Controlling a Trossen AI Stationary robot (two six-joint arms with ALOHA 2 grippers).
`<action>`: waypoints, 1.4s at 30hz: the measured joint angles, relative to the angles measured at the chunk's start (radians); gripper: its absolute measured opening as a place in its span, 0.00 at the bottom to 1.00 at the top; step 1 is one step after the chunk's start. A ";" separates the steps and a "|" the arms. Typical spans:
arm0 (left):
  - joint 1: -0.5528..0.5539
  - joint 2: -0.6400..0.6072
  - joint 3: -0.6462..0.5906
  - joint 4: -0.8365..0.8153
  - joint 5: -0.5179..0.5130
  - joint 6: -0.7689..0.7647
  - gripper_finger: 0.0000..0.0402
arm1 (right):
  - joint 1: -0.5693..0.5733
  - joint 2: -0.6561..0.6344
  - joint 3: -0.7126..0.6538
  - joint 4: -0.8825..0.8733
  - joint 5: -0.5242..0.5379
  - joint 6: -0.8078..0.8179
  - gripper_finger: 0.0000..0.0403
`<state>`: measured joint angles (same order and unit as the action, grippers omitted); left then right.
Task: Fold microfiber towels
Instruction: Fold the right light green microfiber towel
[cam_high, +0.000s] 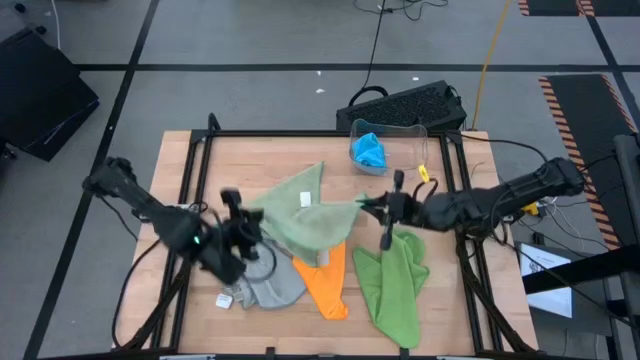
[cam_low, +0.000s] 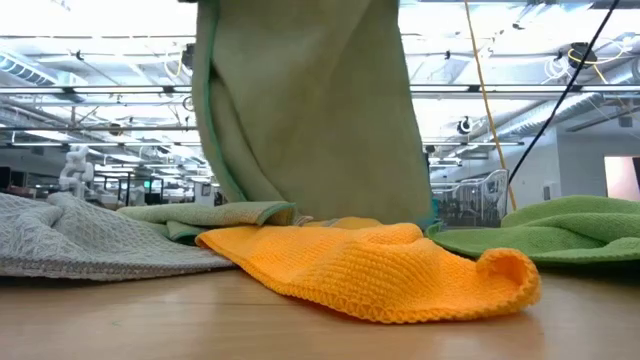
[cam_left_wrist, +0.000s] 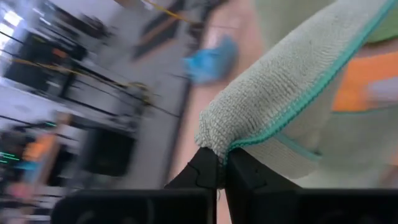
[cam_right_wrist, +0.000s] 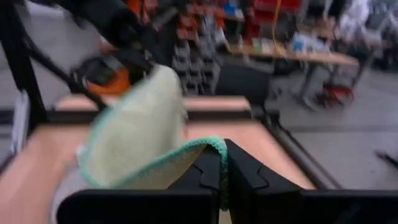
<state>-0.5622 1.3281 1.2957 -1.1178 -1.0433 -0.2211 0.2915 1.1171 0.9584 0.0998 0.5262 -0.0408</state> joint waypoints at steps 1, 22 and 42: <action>0.030 -0.032 0.005 0.018 -0.021 0.088 0.04 | -0.022 -0.002 0.000 0.036 -0.022 -0.024 0.00; 0.097 -0.172 -0.178 0.310 1.005 0.071 0.05 | 0.032 0.019 0.000 -0.177 -0.293 0.209 0.00; -0.240 0.028 -0.294 0.412 0.576 -0.350 0.06 | 0.187 0.279 -0.001 -0.196 -0.149 0.354 0.00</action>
<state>-0.8017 1.3556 1.0019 -0.7058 -0.4675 -0.5713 0.4783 1.3965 0.9573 -0.0963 0.3773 0.3131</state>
